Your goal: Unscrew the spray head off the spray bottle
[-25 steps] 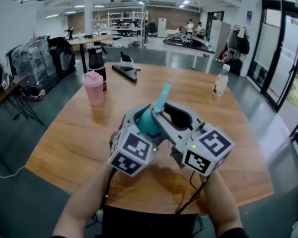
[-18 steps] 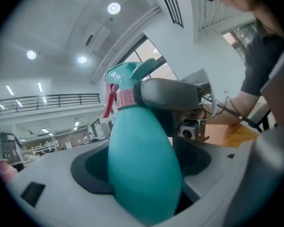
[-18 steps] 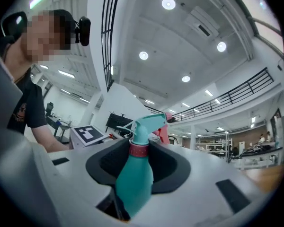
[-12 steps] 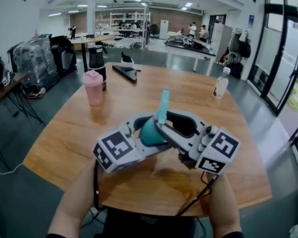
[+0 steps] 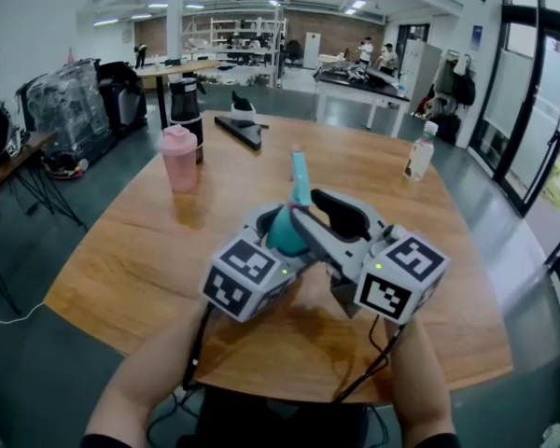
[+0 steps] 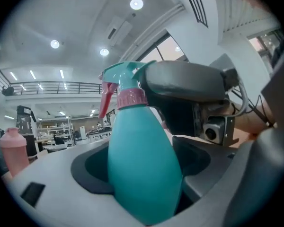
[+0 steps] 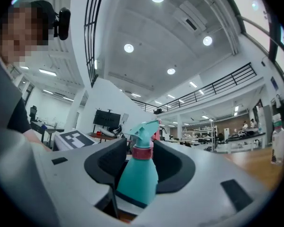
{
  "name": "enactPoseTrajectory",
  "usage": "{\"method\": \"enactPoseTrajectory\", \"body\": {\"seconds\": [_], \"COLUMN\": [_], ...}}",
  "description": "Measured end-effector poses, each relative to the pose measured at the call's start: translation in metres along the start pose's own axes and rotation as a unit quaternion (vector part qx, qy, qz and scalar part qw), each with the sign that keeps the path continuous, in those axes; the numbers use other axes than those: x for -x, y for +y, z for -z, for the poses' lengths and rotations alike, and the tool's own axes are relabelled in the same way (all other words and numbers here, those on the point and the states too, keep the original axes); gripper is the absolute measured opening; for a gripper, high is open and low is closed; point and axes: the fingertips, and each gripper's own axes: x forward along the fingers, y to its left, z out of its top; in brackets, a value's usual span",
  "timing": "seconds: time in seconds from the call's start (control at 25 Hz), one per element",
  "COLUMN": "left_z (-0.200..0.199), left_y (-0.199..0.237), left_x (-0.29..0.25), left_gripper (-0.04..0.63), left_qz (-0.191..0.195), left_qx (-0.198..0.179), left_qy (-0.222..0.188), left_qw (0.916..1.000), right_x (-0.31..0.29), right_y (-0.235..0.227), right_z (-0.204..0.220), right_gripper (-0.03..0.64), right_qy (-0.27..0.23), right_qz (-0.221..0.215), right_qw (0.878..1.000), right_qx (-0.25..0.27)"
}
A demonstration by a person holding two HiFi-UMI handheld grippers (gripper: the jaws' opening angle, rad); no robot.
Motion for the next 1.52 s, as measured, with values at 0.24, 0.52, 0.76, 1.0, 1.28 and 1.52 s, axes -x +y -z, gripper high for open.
{"method": "enactPoseTrajectory", "body": {"seconds": [0.24,0.52,0.76,1.0,1.28,1.52], "left_z": [0.010,0.013,0.014,0.012,0.004,0.002], "left_y": [-0.009,-0.030,-0.047,-0.036,-0.014,-0.001], "left_x": [-0.007,-0.007,-0.006,-0.007,-0.007,-0.003], "left_gripper": [0.394,0.396,0.396,0.396,0.394,0.394], "left_qz": [0.010,0.100,0.159,0.127,0.019,-0.030], "left_qx": [-0.006,0.021,0.009,0.013,-0.011,-0.038], "left_qy": [0.019,0.008,0.016,0.014,0.022,0.030], "left_qw": [0.9998,0.9947,0.9870,0.9918,0.9995,0.9984], "right_x": [-0.003,0.005,0.013,0.018,0.008,-0.001], "right_y": [-0.010,-0.006,0.004,-0.008,-0.005,0.002], "right_z": [0.014,0.022,0.026,0.012,0.006,0.000], "right_gripper": [0.146,0.146,0.144,0.181,0.181,0.143], "right_qy": [0.038,0.054,0.044,0.029,0.030,0.031], "right_qz": [0.020,-0.054,-0.155,-0.089,-0.003,0.029], "right_qw": [0.999,0.997,0.987,0.996,0.999,0.999], "right_qx": [0.021,0.029,0.020,0.001,-0.012,0.015]}}
